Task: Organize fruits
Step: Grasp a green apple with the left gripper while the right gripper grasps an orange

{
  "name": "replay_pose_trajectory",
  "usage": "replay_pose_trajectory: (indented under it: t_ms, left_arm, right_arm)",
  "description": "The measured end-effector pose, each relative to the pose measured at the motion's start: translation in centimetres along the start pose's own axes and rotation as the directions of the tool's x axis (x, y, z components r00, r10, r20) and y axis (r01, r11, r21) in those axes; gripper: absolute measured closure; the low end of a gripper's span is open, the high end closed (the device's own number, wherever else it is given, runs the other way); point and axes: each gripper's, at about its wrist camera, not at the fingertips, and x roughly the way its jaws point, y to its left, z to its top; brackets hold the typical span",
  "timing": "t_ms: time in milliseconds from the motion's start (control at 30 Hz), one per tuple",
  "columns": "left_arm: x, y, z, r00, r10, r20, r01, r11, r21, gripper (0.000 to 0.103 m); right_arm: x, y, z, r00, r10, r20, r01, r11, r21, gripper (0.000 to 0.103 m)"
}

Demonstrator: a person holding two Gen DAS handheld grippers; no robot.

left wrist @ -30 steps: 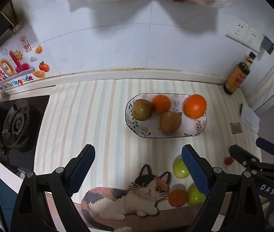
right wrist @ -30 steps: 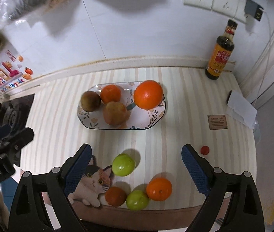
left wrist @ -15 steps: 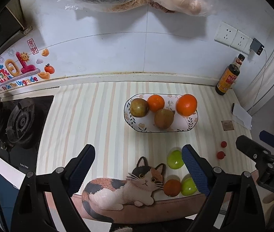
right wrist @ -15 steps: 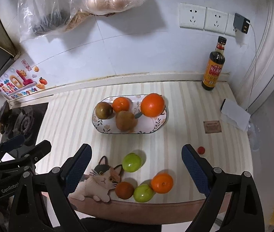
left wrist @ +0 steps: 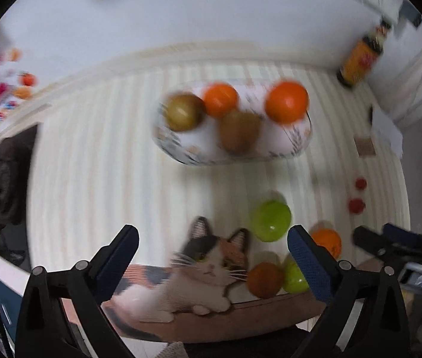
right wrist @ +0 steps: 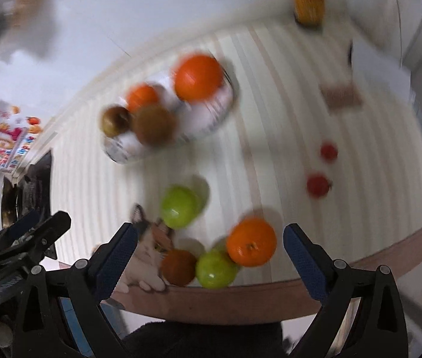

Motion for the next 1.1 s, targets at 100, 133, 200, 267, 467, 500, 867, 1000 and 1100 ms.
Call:
replay_pose_trajectory:
  t_ms: [100, 133, 200, 267, 467, 500, 867, 1000, 1100]
  left_arm:
    - [3.4, -1.9, 0.8, 0.997, -0.011, -0.077, 0.015, 0.999, 0.047, 0.001]
    - [4.6, -2.8, 1.0, 0.995, -0.004, -0.099, 0.011, 0.997, 0.072, 0.001]
    - [6.4, -4.2, 1.3, 0.991, 0.006, -0.133, 0.01, 0.993, 0.12, 0.001]
    - [8.1, -5.4, 1.7, 0.987, 0.018, -0.158, 0.008, 0.987, 0.161, 0.001]
    - [12.9, -8.2, 1.7, 0.964, 0.016, -0.264, 0.053, 0.966, 0.252, 0.003]
    - [13.4, -8.4, 1.6, 0.962, 0.016, -0.272, 0.057, 0.964, 0.26, 0.011]
    - [12.2, -2.6, -0.7, 0.968, -0.034, -0.248, 0.037, 0.999, 0.01, 0.049]
    - [12.0, 1.3, -2.4, 0.963, -0.067, -0.26, 0.034, 0.991, -0.13, 0.049]
    - [12.2, 2.8, -3.0, 0.96, -0.094, -0.263, 0.044, 0.98, -0.193, 0.049]
  right_arm:
    - [3.6, -2.8, -0.5, 0.997, 0.017, -0.073, -0.011, 0.997, 0.079, 0.003]
    - [4.4, -3.5, -0.7, 0.996, 0.025, -0.088, -0.017, 0.995, 0.097, 0.003]
    - [5.6, -4.6, -1.1, 0.993, 0.042, -0.106, -0.028, 0.991, 0.132, 0.004]
    - [6.5, -5.7, -1.5, 0.992, 0.061, -0.108, -0.043, 0.985, 0.166, 0.007]
    - [8.9, -6.8, -2.1, 0.985, 0.09, -0.149, -0.058, 0.977, 0.204, 0.014]
    - [9.2, -6.9, -2.2, 0.984, 0.096, -0.153, -0.063, 0.976, 0.208, 0.014]
    - [12.0, -4.9, -1.7, 0.979, 0.069, -0.191, -0.041, 0.988, 0.146, 0.036]
    - [12.2, -1.7, -0.8, 0.987, -0.038, -0.159, 0.033, 0.999, -0.035, 0.036]
    - [12.4, 0.1, -0.2, 0.985, -0.1, -0.137, 0.082, 0.988, -0.135, 0.036]
